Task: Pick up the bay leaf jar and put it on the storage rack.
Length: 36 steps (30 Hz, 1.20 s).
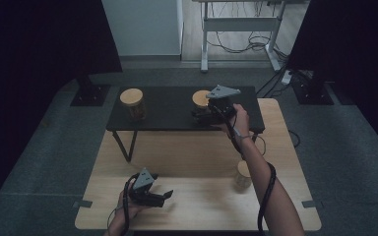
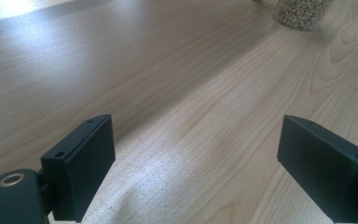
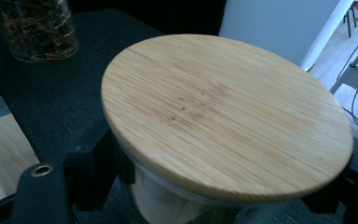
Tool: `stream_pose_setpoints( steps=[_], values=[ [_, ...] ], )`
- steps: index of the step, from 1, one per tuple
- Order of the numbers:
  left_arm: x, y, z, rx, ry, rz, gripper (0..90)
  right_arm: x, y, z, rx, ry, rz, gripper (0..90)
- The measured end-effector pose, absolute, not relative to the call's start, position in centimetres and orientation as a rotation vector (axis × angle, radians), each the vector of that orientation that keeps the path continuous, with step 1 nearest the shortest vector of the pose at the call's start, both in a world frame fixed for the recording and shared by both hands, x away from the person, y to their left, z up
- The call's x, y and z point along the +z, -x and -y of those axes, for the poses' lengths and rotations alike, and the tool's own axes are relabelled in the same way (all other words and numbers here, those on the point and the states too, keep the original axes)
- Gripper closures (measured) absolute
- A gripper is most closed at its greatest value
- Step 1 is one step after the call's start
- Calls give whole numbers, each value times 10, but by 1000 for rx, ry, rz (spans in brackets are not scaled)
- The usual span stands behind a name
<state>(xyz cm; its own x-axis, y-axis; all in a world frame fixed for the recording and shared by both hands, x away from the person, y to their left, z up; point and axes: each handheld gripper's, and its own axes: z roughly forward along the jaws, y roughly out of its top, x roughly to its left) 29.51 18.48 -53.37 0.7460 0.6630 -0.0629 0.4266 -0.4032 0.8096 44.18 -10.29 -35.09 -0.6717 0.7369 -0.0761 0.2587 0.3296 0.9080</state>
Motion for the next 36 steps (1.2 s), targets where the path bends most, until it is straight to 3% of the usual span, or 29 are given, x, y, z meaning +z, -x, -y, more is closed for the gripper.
stream_pose_setpoints(
  steps=[18,36],
  values=[
    [-532,-295,-186,345,-2053,-822,108,-348,-424,108,1358,-934,-2029,120],
    [-529,-293,-189,355,-2042,-819,108,-359,-391,122,1421,-919,-1981,114]
  ],
)
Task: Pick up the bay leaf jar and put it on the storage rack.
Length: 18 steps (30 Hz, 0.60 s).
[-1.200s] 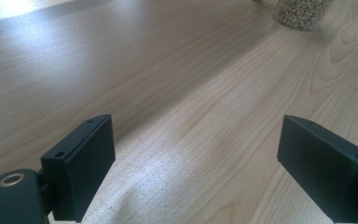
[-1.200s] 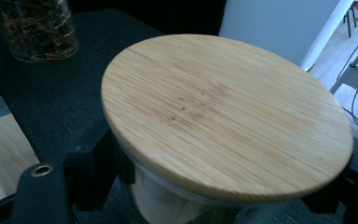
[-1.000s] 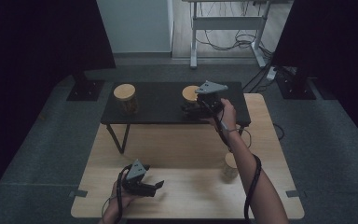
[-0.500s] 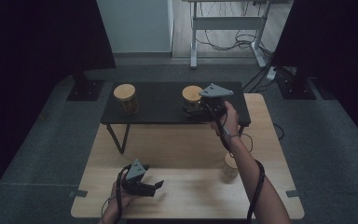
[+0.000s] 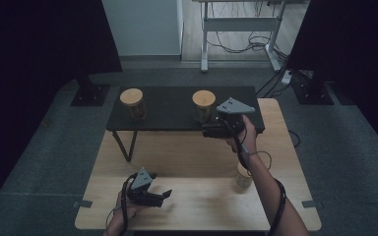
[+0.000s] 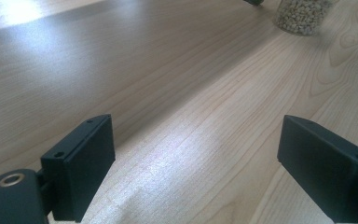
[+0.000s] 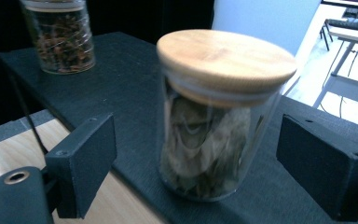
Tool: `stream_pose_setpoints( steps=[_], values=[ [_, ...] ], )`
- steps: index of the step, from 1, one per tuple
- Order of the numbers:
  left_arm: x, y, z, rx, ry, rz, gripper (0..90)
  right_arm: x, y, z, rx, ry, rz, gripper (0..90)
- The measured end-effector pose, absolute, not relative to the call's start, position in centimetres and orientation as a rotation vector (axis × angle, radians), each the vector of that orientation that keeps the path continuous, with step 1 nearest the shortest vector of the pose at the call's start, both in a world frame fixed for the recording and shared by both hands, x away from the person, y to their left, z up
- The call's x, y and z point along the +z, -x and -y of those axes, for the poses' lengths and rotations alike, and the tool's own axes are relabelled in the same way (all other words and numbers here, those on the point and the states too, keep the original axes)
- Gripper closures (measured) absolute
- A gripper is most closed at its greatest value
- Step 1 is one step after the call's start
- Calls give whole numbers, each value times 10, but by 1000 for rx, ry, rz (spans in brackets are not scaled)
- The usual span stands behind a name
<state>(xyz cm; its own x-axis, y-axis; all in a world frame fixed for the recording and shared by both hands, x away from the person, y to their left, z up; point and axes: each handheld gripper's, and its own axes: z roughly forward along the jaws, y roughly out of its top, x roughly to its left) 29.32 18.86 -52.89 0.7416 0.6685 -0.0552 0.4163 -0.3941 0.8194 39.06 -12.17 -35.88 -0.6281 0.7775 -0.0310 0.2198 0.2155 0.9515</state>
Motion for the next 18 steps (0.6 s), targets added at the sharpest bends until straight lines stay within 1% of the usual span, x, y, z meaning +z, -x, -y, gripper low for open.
stream_pose_setpoints(
  steps=[13,18],
  values=[
    [-528,-292,-189,364,-2044,-818,106,-367,-355,130,1456,-841,-1993,127],
    [-528,-292,-189,368,-2045,-818,105,-377,-338,132,1475,-819,-2003,128]
  ],
)
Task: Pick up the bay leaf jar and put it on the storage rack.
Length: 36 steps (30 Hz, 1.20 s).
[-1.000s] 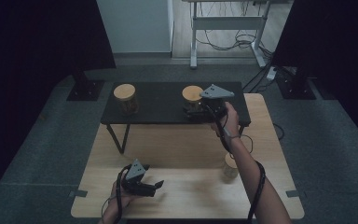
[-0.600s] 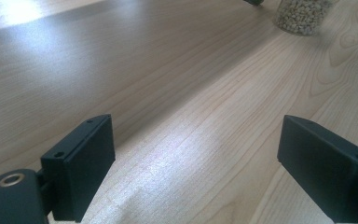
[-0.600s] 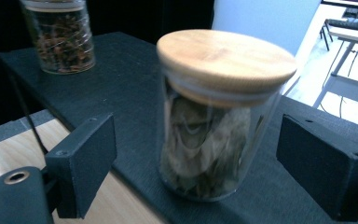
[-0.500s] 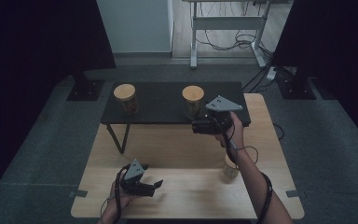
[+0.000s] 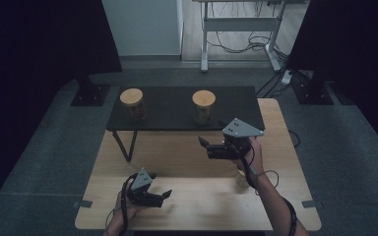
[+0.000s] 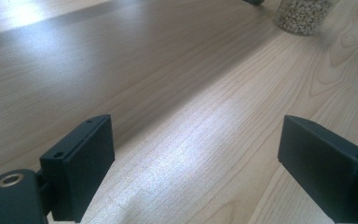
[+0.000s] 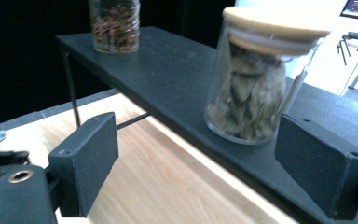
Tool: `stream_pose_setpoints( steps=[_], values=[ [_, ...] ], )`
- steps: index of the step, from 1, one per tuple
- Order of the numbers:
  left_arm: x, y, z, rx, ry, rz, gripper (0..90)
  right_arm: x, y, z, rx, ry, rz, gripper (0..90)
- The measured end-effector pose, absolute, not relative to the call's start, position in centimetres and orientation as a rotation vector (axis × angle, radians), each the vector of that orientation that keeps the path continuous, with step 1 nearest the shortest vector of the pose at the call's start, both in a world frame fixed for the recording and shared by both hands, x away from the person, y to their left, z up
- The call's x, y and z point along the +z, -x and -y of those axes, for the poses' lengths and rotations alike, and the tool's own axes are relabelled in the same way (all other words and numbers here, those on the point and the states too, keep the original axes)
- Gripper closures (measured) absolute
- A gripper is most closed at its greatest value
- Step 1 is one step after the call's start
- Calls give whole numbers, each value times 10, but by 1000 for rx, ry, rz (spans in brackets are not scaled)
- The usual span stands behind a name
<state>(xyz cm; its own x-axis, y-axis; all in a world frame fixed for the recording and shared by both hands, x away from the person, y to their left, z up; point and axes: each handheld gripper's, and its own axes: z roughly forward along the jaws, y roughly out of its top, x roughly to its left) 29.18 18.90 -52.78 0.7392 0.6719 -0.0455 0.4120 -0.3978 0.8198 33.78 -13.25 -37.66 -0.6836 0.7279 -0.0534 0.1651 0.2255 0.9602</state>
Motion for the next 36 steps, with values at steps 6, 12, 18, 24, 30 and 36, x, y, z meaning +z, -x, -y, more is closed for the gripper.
stream_pose_setpoints(
  steps=[6,12,18,24,30,36],
  values=[
    [-527,-292,-190,368,-2038,-826,105,-393,-319,138,1509,-781,-2026,129],
    [-528,-292,-190,368,-2038,-827,104,-413,-301,149,1526,-791,-2037,128],
    [-528,-291,-189,365,-2041,-825,104,-431,-285,161,1563,-819,-2034,127],
    [-528,-291,-189,365,-2042,-827,104,-445,-269,168,1590,-845,-2031,127],
    [-528,-290,-189,367,-2041,-827,104,-460,-261,171,1603,-896,-2038,128],
    [-529,-291,-189,367,-2045,-831,104,-478,-252,171,1595,-931,-2063,130]
  ],
)
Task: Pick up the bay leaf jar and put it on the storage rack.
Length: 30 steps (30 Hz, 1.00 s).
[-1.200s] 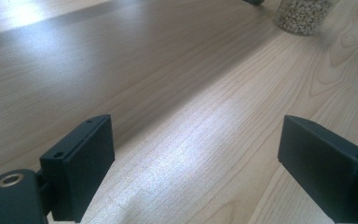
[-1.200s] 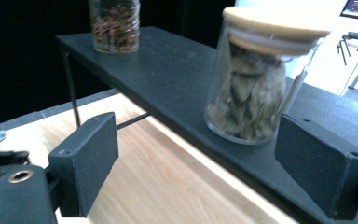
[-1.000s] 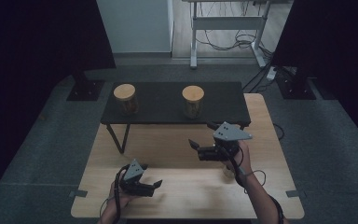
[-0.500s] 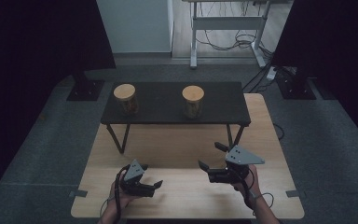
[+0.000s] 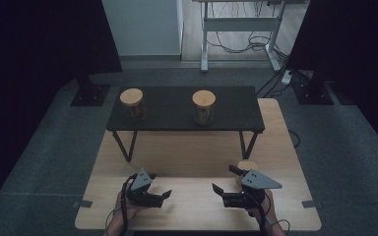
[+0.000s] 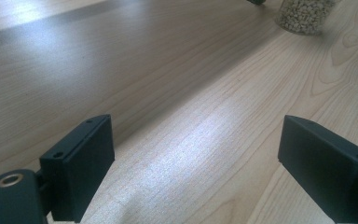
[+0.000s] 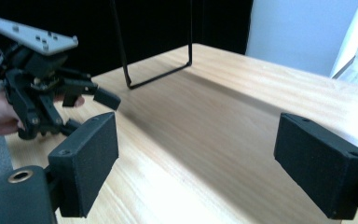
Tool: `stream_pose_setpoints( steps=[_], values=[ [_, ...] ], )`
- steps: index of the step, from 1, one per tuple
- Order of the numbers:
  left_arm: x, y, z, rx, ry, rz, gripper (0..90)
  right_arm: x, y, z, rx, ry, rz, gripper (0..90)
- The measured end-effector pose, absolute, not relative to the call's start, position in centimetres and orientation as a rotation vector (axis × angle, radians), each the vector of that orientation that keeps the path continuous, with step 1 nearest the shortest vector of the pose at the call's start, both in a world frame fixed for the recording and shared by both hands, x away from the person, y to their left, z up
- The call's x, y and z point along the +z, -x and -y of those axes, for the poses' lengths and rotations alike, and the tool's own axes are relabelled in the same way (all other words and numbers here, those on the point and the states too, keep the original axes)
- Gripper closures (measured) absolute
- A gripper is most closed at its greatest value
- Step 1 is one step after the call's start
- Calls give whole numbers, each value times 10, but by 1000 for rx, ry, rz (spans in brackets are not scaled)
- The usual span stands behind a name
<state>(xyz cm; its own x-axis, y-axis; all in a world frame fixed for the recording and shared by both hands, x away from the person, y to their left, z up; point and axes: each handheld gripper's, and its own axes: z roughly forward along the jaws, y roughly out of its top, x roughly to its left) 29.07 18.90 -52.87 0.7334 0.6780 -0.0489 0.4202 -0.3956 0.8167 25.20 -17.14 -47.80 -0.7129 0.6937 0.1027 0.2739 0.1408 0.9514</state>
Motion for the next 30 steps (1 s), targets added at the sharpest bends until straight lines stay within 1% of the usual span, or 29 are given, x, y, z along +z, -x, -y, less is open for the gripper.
stream_pose_setpoints(
  steps=[9,19,30],
  values=[
    [-529,-291,-189,370,-2048,-829,104,-511,-246,166,1515,-1004,-2144,133],
    [-529,-291,-191,372,-2042,-839,104,-527,-244,160,1468,-1033,-2181,134],
    [-530,-291,-191,373,-2046,-842,103,-535,-247,162,1444,-1071,-2184,132]
  ],
)
